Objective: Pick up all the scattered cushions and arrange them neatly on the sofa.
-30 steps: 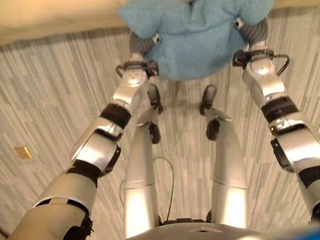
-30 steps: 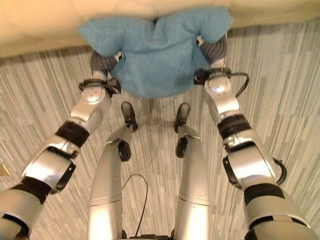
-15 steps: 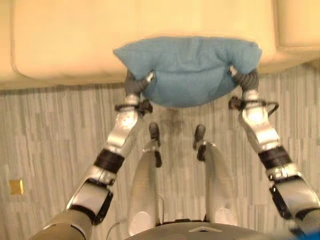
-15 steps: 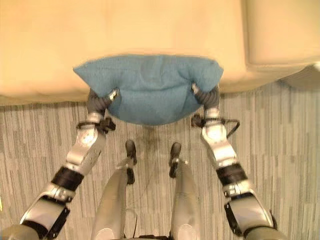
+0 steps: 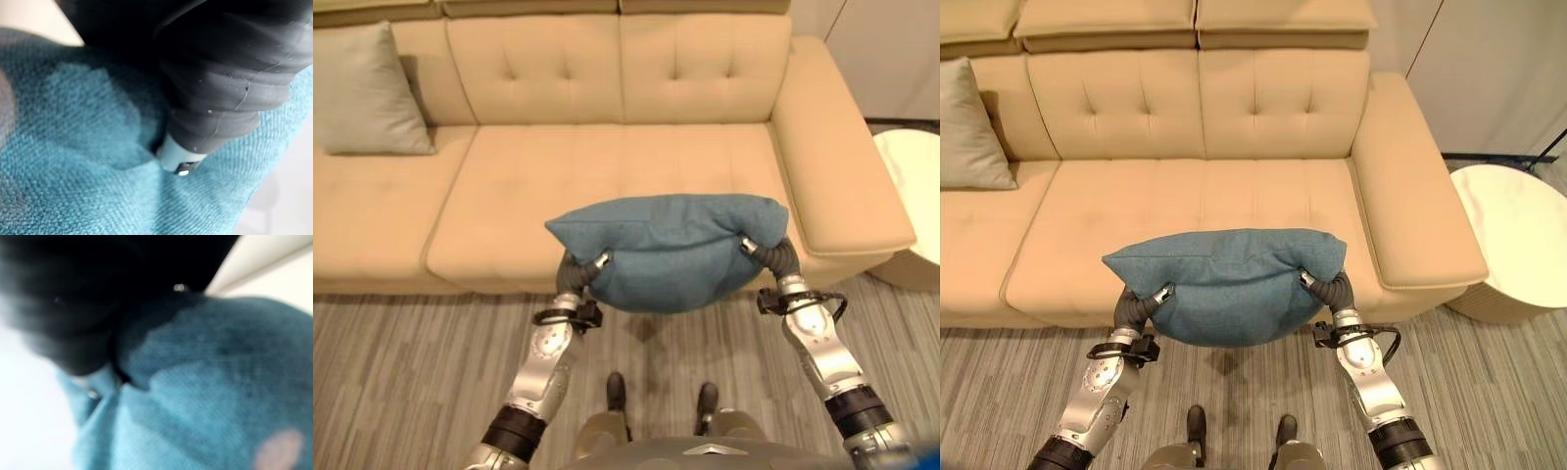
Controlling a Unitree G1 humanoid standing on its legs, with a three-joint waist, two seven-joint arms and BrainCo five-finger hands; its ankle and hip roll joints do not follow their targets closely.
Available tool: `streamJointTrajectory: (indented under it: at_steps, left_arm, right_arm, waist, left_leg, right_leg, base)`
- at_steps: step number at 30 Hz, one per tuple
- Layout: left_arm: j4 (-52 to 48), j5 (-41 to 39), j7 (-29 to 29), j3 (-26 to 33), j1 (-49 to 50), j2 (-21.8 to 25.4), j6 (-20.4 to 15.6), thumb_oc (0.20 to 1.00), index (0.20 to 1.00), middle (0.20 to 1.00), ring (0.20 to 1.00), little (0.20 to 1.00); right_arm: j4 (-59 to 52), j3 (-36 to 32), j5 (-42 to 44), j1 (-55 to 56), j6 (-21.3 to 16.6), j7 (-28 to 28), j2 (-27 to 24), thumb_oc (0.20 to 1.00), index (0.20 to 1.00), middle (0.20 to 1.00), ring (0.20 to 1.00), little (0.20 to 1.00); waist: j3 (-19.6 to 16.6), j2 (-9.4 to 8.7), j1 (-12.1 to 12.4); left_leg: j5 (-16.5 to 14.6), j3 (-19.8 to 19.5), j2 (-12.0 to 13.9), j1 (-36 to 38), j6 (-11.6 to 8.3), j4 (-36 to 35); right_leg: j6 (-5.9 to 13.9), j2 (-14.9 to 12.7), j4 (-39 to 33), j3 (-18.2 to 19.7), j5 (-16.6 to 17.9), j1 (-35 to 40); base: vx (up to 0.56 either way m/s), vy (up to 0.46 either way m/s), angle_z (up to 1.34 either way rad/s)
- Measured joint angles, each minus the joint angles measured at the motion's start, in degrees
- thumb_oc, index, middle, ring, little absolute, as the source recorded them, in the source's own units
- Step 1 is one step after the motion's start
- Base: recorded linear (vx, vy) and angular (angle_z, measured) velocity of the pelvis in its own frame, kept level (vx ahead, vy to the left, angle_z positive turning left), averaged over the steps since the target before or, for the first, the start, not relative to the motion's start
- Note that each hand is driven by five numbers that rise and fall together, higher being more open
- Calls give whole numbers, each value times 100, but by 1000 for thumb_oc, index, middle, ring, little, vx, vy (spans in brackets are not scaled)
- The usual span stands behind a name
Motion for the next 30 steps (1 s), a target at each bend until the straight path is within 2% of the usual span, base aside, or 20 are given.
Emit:
streamJointTrajectory:
  at_steps: [3, 6, 9, 12, 13, 15, 16, 17, 18, 19, 20, 21, 22, 23, 24, 25, 27, 28, 29, 30]
  left_arm:
    - [8, 6, -48, -7, 66, -43, 36, 200, 200, 200, 200, 200]
    - [14, 7, -57, -14, 38, -56, 36, 200, 200, 200, 200, 200]
    - [45, 7, -75, -29, 34, -87, 74, 200, 200, 200, 200, 200]
    - [136, 5, -98, -28, 25, -131, 117, 200, 200, 200, 200, 200]
    - [232, 5, -132, -46, 28, -179, 118, 200, 200, 200, 200, 200]
    - [269, 6, -156, -101, 22, -195, 158, 200, 200, 200, 200, 200]
    - [269, 7, -156, -127, 26, -196, 164, 200, 200, 200, 200, 200]
    - [264, 106, -167, -150, 26, -193, 209, 200, 200, 200, 200, 200]
    - [264, 123, -167, -153, 54, -201, 247, 200, 200, 200, 200, 200]
    - [273, 122, -176, -196, 93, -176, 273, 200, 200, 200, 200, 200]
    - [274, 123, -174, -203, 109, -152, 285, 200, 200, 200, 200, 200]
    - [275, 123, -182, -231, 133, -103, 287, 200, 200, 200, 200, 200]
    - [275, 123, -192, -232, 125, -87, 288, 200, 200, 200, 200, 200]
    - [284, 122, -190, -227, 136, -92, 290, 200, 200, 200, 200, 200]
    - [284, 123, -193, -233, 133, -84, 288, 200, 200, 200, 200, 200]
    - [269, 127, -194, -223, 115, 0, 281, 200, 200, 200, 200, 200]
    - [265, 126, -196, -137, 48, 124, 267, 200, 200, 200, 200, 200]
    - [264, 120, -186, -92, 23, 183, 259, 200, 200, 200, 200, 200]
    - [272, 120, -184, -83, 35, 217, 276, 200, 200, 200, 200, 200]
    - [271, 123, -189, -91, 37, 197, 276, 200, 200, 200, 200, 200]
  right_arm:
    - [1, -8, 1, 115, 2, 0, -1, 200, 200, 200, 200, 200]
    - [2, -24, 1, 174, 9, 5, -12, 200, 200, 200, 200, 200]
    - [2, -46, 2, 246, 30, 22, -16, 200, 200, 200, 200, 200]
    - [0, -66, 1, 260, 61, 56, -35, 200, 200, 200, 200, 200]
    - [-1, -66, 1, 267, 78, 59, -54, 200, 200, 200, 200, 200]
    - [-1, -128, 1, 275, 110, 55, -68, 200, 200, 200, 200, 200]
    - [-1, -147, 1, 274, 115, 56, -76, 200, 200, 200, 200, 200]
    - [-1, -193, 2, 261, 130, 51, -68, 200, 200, 200, 200, 200]
    - [-1, -195, 0, 270, 136, 60, -87, 200, 200, 200, 200, 200]
    - [58, -199, 1, 279, 181, 44, 4, 200, 200, 200, 200, 200]
    - [74, -201, 3, 300, 212, 28, 71, 200, 200, 200, 200, 200]
    - [76, -219, 1, 301, 218, 40, 81, 200, 200, 200, 200, 200]
    - [72, -222, 1, 282, 218, 48, 105, 200, 200, 200, 200, 200]
    - [68, -224, -1, 245, 235, 57, 133, 200, 200, 200, 200, 200]
    - [54, -227, 1, 318, 236, 59, 147, 200, 200, 200, 200, 200]
    - [53, -208, -2, 352, 244, 76, 149, 200, 200, 200, 200, 200]
    - [49, -174, -7, 310, 249, 126, 251, 200, 200, 200, 200, 200]
    - [64, -153, -7, 201, 249, 122, 328, 200, 200, 200, 200, 200]
    - [72, -144, -7, 238, 249, 123, 381, 200, 200, 200, 200, 200]
    - [69, -136, -7, 278, 249, 128, 366, 200, 200, 200, 200, 200]
  waist:
    - [-26, 4, -5]
    - [-104, 10, -1]
    - [-96, -37, 0]
    - [-94, -93, -2]
    - [-70, -131, 8]
    - [-72, -128, -4]
    - [-68, -140, 20]
    - [-83, -124, 94]
    - [-123, -65, 146]
    - [-157, -38, 106]
    - [-173, -149, 72]
    - [-213, -274, 67]
    - [-218, -294, 82]
    - [-195, -192, 170]
    - [-213, -159, 139]
    - [-226, -200, 129]
    - [-195, -277, 200]
    - [-122, -256, 264]
    - [-129, -215, 242]
    - [-132, -207, 199]
  left_leg:
    - [0, -22, -32, 207, 0, 38]
    - [0, -54, 8, 110, -1, 192]
    - [-21, -148, 20, -255, -43, 843]
    - [65, -121, 56, -730, -244, 1584]
    - [59, 97, 138, -939, -280, 1793]
    - [-74, 681, 249, -1092, -176, 1879]
    - [-96, 805, 265, -1129, -149, 1859]
    - [-143, 824, 250, -1207, -96, 1819]
    - [-97, 765, 208, -1040, -52, 1458]
    - [-210, 719, 161, -788, 263, 1131]
    - [-238, 751, 49, -741, 316, 1125]
    - [-372, 899, -222, -559, 490, 1008]
    - [-473, 944, -386, -455, 568, 960]
    - [-435, 1016, -420, -296, 648, 845]
    - [-449, 958, -493, -204, 662, 797]
    - [-527, 949, -575, -124, 771, 798]
    - [-673, 979, -716, -103, 844, 895]
    - [-775, 1012, -676, -38, 886, 914]
    - [-756, 1014, -673, 9, 910, 898]
    - [-834, 974, -676, 47, 929, 873]
  right_leg:
    - [7, 26, -113, 1, 8, 313]
    - [13, 94, -117, 11, -5, 331]
    - [-11, 148, -116, -24, -97, 389]
    - [-139, 103, -122, -168, -103, 390]
    - [-266, 109, -93, -259, -185, 375]
    - [-322, 99, -71, -365, -205, 358]
    - [-342, 85, -23, -364, -216, 324]
    - [-317, 87, 68, -323, -240, 219]
    - [-255, 127, 217, -245, -254, 139]
    - [-119, 107, 462, -185, -428, 97]
    - [-76, -21, 571, -178, -448, 90]
    - [54, -343, 843, -153, -560, 73]
    - [122, -464, 1054, -119, -574, 29]
    - [211, -684, 1842, 22, -671, -302]
    - [291, -870, 2404, -2, -718, -477]
    - [402, -977, 2770, 85, -653, -625]
    - [543, -1046, 3208, 280, -412, -855]
    - [726, -1154, 3838, 480, -179, -1179]
    - [681, -1249, 4156, 467, -138, -1374]
    - [681, -1208, 4148, 470, -257, -1442]
  base:
    - [19, -49, 7]
    - [-14, -98, 14]
    - [-14, -43, 27]
    - [35, 16, 31]
    - [81, 45, 42]
    - [128, 104, 31]
    - [142, 128, 5]
    - [225, 201, -21]
    - [214, 198, -30]
    - [275, 270, -24]
    - [326, 399, -8]
    - [230, 318, -2]
    - [217, 323, -24]
    - [39, 78, -11]
    - [99, 212, 4]
    - [155, 218, 27]
    - [193, 167, -1]
    - [135, 31, -12]
    - [229, 29, -8]
    - [221, -64, 0]
